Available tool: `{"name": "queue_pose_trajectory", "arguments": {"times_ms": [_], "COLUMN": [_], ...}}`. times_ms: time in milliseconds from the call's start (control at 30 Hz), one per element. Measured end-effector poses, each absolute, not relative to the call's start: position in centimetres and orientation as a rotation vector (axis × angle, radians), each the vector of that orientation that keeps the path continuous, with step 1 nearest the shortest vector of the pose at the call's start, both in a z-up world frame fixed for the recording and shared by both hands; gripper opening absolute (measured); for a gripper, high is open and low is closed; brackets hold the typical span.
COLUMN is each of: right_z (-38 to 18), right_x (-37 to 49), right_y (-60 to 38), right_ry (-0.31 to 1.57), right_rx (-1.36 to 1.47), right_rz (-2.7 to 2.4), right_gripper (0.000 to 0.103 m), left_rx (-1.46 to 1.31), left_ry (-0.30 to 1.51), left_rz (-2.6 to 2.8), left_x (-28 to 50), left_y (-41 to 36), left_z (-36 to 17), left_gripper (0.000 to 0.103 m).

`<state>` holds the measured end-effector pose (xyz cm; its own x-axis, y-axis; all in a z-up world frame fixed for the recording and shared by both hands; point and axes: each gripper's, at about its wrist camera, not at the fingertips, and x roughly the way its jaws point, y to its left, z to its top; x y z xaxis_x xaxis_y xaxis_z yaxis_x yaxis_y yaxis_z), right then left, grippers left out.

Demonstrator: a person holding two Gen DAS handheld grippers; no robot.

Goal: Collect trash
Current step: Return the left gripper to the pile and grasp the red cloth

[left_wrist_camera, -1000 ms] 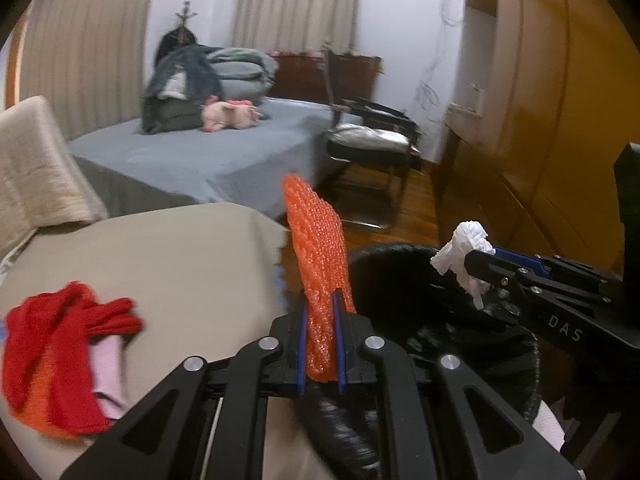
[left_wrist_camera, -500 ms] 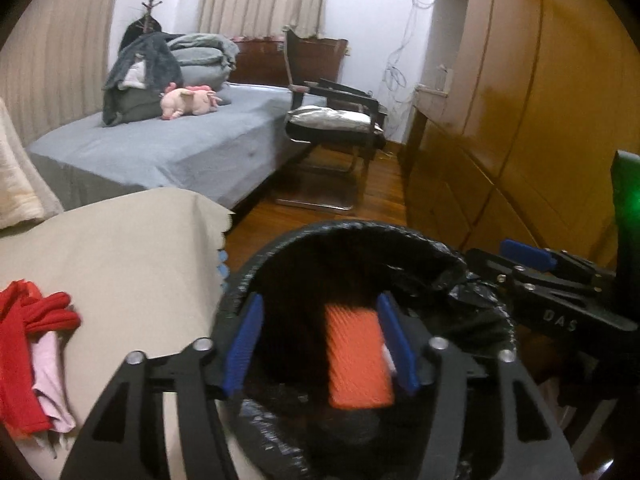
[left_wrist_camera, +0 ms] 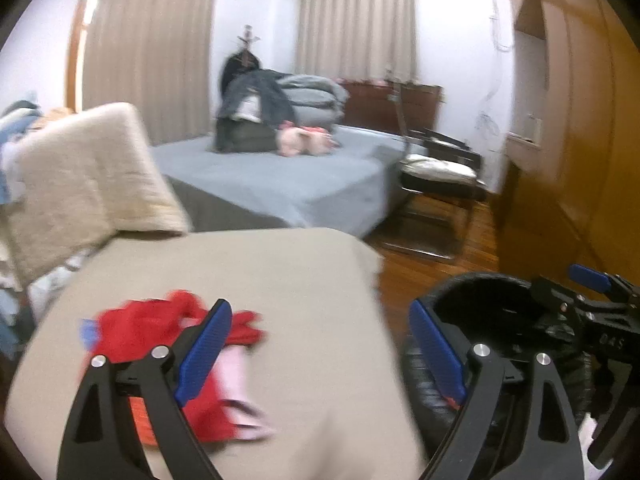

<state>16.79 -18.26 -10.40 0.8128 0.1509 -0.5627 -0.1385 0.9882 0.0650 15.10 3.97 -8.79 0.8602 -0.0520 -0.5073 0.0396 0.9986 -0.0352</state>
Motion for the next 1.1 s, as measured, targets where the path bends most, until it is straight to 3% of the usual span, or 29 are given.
{"name": "queue_pose_trajectory", "arguments": {"times_ms": [267,667,767,833,900,1100], "right_z": [-10.7,-11.9,-12.4,-12.7,-12.9,-13.3], "right_x": [18.6,21.0,21.3,21.4,21.5,21.6], "right_y": [-9.5,-2.3,-1.6,-1.3,-0.9,1.2], "right_ry": [0.606,0.636,0.646,0.652,0.66,0.665], "right_rx": [0.006,-0.021,-0.027,-0.033,-0.037,-0.052], "right_rz": [0.294,0.378,0.385,0.39,0.399,0.449], "right_gripper": [0.097,0.097,0.097,0.097,0.097,0.097], "left_rx": [-0.04,-0.095,-0.107,-0.118,-0.133,-0.158], "left_ry": [0.536,0.623,0.65,0.666,0.687,0.687], "left_rz": [0.136,0.204,0.192,0.179,0.153,0.123], "left_x": [14.5,16.0,16.4,16.7,17.1,17.1], "left_y": [11.9,18.0,18.5,18.7,18.9,19.2], "left_z": [-9.7,-13.3,-14.1,-14.5,-15.1,-15.7], "left_gripper": [0.088,0.074,0.066,0.056,0.04,0.014]}}
